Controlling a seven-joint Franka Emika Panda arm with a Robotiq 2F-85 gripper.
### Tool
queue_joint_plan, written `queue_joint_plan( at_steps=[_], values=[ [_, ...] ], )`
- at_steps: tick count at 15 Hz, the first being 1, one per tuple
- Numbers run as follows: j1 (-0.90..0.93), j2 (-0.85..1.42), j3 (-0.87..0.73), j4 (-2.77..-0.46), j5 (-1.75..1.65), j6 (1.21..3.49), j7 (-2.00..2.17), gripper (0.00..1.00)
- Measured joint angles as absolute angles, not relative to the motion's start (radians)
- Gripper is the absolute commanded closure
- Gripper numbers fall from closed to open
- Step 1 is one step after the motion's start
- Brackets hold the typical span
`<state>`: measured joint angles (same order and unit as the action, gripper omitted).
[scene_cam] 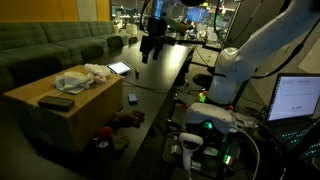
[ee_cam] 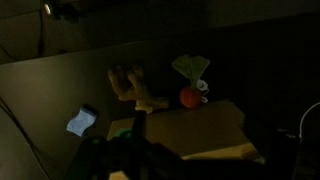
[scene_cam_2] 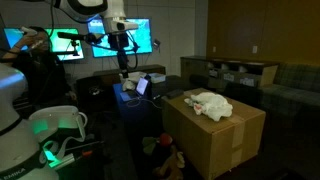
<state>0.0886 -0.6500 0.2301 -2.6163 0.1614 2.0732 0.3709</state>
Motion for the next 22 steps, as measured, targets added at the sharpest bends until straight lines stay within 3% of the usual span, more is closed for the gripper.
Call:
queue_joint_plan(
  at_steps=[17, 22],
  values=[
    [0.089, -0.639, 0.23, -2.611, 0.098, 2.071, 0.35, 0.0],
    [0.023, -0.407, 0.209, -2.564, 0.01, 2.344, 0.317, 0.0]
  ],
)
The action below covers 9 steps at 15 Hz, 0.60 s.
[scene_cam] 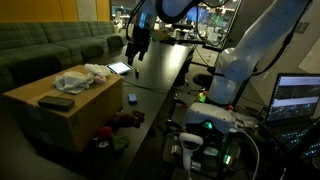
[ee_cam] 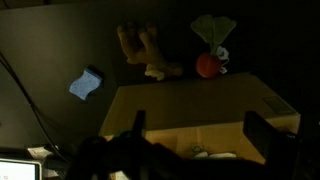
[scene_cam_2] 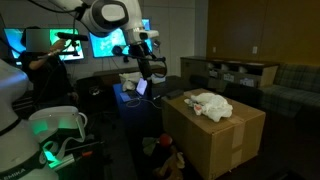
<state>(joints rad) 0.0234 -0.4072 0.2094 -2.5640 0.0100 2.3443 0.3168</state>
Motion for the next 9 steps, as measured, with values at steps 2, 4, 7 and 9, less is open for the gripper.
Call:
queue_joint_plan(
  at_steps=[2, 4, 7, 9],
  values=[
    [0.008, -0.289, 0.204, -2.514, -0.025, 2.413, 0.317, 0.0],
    [0.005, -0.191, 0.197, -2.45, -0.06, 2.447, 0.319, 0.0],
    [0.009, -0.086, 0.192, -2.35, -0.097, 2.461, 0.318, 0.0],
    [0.02, -0.029, 0.189, -2.287, -0.117, 2.462, 0.317, 0.0]
  ],
)
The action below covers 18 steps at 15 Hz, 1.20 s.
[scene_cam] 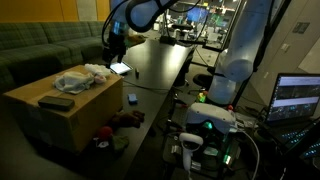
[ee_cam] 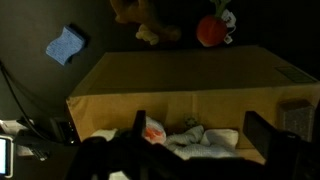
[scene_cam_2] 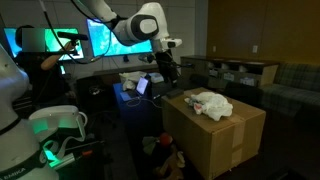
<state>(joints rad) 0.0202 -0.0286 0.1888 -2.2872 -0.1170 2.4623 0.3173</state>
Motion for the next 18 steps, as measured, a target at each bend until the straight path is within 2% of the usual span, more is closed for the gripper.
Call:
queue_joint_plan(
  at_steps=[10, 18],
  values=[
    [0.105, 0.281, 0.12, -2.016, -0.165, 2.463, 0.281, 0.0],
    [0.125, 0.445, 0.036, -1.861, -0.179, 2.463, 0.257, 0.0]
  ],
)
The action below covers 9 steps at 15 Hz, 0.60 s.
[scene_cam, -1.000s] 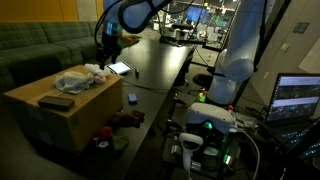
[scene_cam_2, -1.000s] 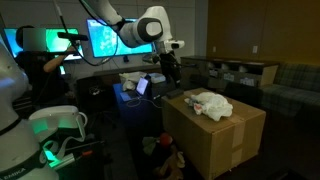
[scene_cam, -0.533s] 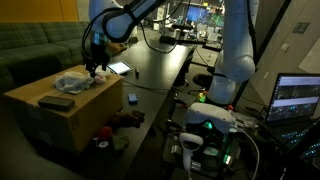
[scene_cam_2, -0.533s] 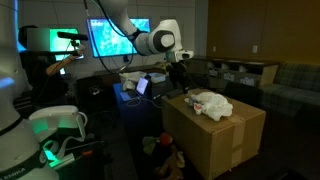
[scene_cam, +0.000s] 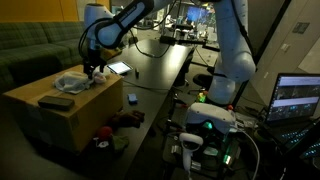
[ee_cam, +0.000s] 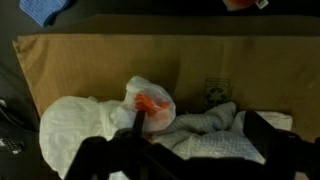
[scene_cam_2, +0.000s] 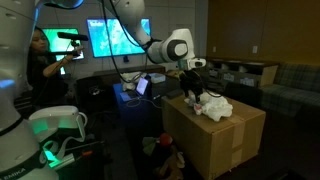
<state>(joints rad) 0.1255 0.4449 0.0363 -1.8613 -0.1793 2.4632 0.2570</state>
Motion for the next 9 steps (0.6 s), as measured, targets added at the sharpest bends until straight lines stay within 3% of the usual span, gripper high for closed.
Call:
queue_joint_plan(
  at_steps=[9],
  values=[
    [0.099, 0.499, -0.009, -1.817, -0.173, 2.471, 0.218, 0.0]
  ],
)
